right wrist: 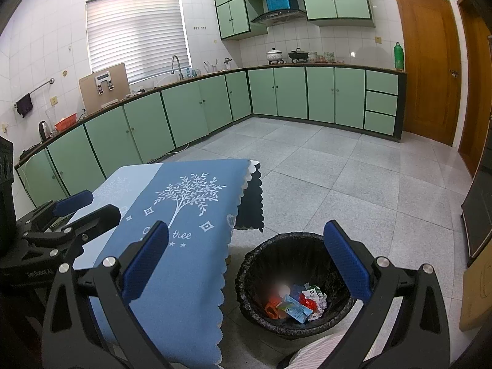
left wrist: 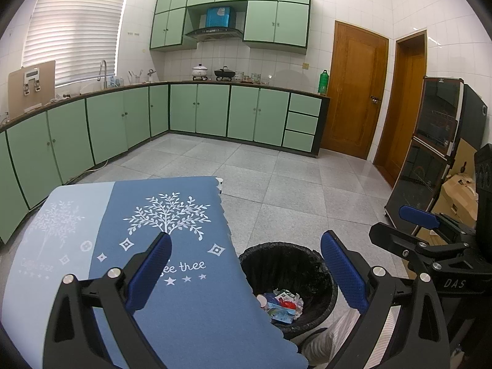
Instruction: Collect trash
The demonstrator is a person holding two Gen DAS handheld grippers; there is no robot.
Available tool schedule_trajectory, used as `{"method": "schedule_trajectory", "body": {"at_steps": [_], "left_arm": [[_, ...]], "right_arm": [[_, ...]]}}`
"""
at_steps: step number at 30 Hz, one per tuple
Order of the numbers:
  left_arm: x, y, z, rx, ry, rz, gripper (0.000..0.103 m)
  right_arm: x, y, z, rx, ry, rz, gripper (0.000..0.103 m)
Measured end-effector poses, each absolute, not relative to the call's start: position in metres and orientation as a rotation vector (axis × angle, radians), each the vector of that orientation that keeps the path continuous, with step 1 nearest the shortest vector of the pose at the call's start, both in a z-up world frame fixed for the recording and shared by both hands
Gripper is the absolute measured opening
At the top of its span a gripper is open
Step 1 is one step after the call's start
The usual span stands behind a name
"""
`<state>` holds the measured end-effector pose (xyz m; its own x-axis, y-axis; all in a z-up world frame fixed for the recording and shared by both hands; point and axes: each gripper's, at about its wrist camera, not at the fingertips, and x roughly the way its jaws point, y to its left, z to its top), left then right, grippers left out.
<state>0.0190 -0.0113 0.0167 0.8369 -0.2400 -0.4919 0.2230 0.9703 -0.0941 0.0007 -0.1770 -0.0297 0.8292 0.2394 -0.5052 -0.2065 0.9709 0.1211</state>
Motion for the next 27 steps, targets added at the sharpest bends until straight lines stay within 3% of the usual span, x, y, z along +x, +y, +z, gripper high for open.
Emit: {"method": "schedule_trajectory", "body": {"at_steps": [27], "left_arm": [[0.0206, -0.0097, 0.0194, -0.036, 0.525, -0.238, 0.095]], "right_arm": [[0.0082, -0.1722, -0.0305, 0.055, 0.541, 0.244, 0.098]]}}
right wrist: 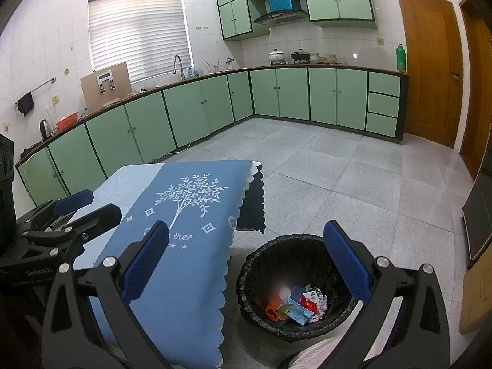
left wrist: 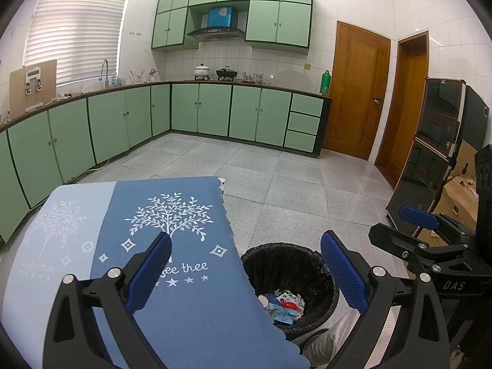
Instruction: Collect trash
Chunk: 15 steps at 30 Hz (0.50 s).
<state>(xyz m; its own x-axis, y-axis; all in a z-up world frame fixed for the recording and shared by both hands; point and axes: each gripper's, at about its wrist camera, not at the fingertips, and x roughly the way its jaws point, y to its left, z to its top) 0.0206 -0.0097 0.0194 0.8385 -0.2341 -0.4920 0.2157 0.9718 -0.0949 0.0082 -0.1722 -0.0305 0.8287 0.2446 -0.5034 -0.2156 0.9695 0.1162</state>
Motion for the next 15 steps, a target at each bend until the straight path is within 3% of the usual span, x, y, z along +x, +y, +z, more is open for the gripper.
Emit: {"method": "schedule_trajectory", "body": {"at_steps": [15], "left_arm": [[0.0227, -0.0107, 0.0177, -0.038, 0.533, -0.238, 0.095]], "right_arm": [[0.0087, -0.1729, -0.0335, 0.056, 0.544, 0.242, 0.098]]}}
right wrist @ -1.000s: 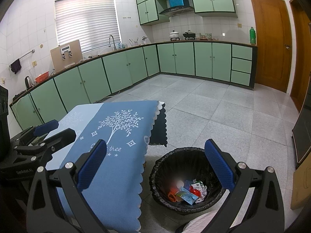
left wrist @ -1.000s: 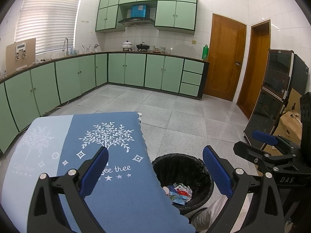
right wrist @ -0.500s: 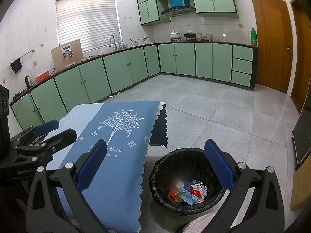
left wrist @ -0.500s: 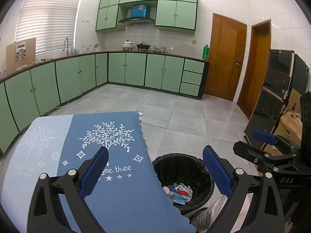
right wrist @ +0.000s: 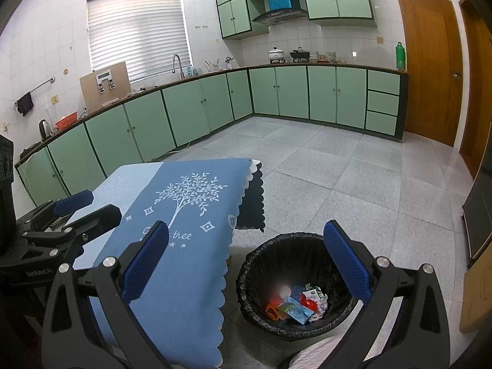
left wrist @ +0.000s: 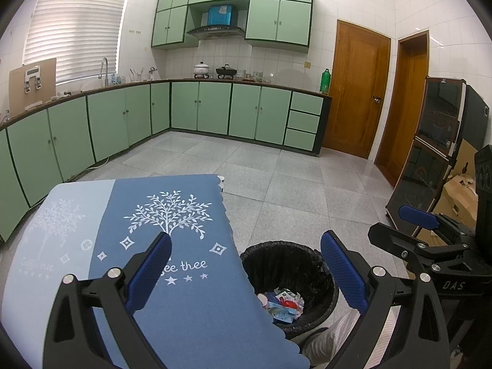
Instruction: Collect trash
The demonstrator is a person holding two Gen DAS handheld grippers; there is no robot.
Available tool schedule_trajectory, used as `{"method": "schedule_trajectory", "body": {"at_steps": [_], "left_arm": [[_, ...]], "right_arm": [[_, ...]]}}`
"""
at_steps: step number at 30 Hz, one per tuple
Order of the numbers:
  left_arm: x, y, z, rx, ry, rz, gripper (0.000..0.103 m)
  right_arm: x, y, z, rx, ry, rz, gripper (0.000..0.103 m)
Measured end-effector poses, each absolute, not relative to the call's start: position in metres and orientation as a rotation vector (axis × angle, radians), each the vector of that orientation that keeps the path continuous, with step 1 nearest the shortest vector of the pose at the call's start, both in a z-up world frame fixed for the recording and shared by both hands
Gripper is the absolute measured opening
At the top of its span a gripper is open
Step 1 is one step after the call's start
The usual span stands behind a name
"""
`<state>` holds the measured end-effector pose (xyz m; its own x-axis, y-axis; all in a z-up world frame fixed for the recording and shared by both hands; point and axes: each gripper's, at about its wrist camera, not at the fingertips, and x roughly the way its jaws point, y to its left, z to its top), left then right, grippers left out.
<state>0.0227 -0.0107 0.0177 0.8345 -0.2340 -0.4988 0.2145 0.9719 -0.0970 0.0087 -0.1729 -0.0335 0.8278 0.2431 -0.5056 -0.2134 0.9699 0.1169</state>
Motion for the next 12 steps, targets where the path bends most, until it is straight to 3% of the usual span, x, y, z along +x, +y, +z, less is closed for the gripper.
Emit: {"method": "schedule_trajectory", "body": {"at_steps": [12], "left_arm": [[0.0228, -0.0121, 0.0174, -0.036, 0.533, -0.237, 0.095]], "right_arm": [[0.0090, -0.1738, -0.0340, 0.057, 0.545, 0.243, 0.098]]}}
